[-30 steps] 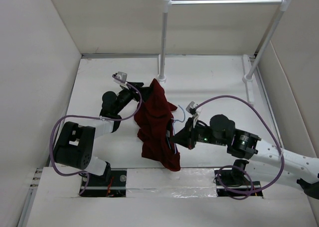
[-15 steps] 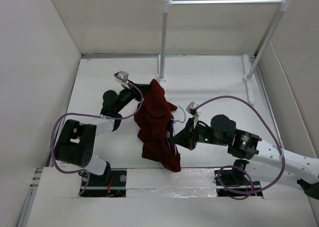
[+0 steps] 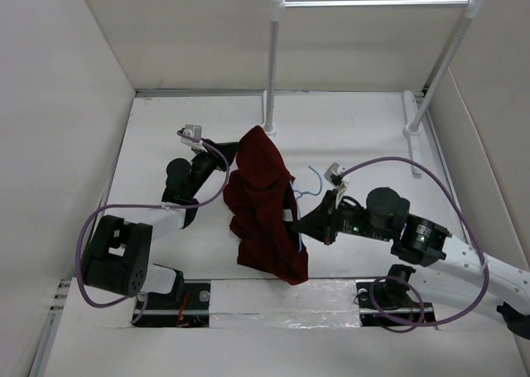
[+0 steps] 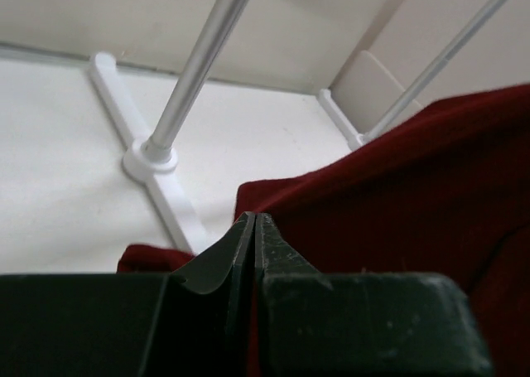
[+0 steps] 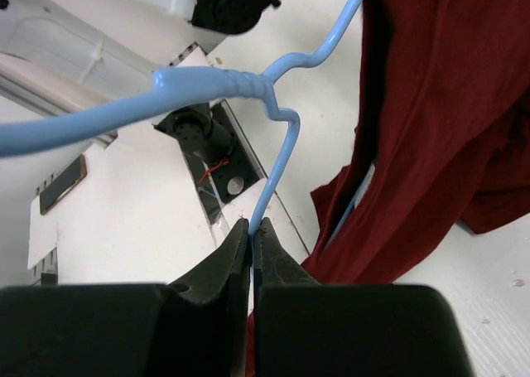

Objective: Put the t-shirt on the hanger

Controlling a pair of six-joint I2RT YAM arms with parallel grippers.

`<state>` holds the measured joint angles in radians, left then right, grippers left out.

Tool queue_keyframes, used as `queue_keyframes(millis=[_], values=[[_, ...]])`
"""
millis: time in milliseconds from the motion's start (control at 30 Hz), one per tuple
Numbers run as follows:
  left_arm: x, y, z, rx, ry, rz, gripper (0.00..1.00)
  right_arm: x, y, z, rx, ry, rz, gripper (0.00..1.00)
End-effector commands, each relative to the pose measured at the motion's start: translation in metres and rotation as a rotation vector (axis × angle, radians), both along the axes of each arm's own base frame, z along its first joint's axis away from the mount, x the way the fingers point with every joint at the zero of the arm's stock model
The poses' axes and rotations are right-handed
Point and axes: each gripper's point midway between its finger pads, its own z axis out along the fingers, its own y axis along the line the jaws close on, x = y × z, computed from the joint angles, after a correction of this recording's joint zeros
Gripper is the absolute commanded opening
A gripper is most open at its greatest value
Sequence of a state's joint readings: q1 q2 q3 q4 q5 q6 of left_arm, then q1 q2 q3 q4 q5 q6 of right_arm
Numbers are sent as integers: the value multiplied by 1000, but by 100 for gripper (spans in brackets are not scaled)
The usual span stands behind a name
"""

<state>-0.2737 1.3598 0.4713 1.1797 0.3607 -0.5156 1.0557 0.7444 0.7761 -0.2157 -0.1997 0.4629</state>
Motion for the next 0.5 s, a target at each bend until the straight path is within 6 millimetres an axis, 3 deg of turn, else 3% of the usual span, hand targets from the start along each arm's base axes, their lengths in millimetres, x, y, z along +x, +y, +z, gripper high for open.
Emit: queue_keyframes(millis=[0, 133, 233, 300, 367, 467], values=[[2, 9, -6, -23, 32, 57, 0, 2, -8, 54, 109, -107, -4, 0], [9, 19, -16, -36, 73, 126, 0, 4, -8, 55, 107, -110, 3, 0], [6, 11, -7, -40, 35, 76, 0, 3, -5, 49, 94, -94, 21, 0], [13, 16, -6, -41, 48, 114, 0, 1, -4, 47, 89, -88, 31, 0], [23, 28, -17, -29, 106, 197, 0, -4, -5, 50, 91, -83, 51, 0], [30, 36, -13, -38, 127, 255, 0, -9, -8, 50, 86, -67, 68, 0]])
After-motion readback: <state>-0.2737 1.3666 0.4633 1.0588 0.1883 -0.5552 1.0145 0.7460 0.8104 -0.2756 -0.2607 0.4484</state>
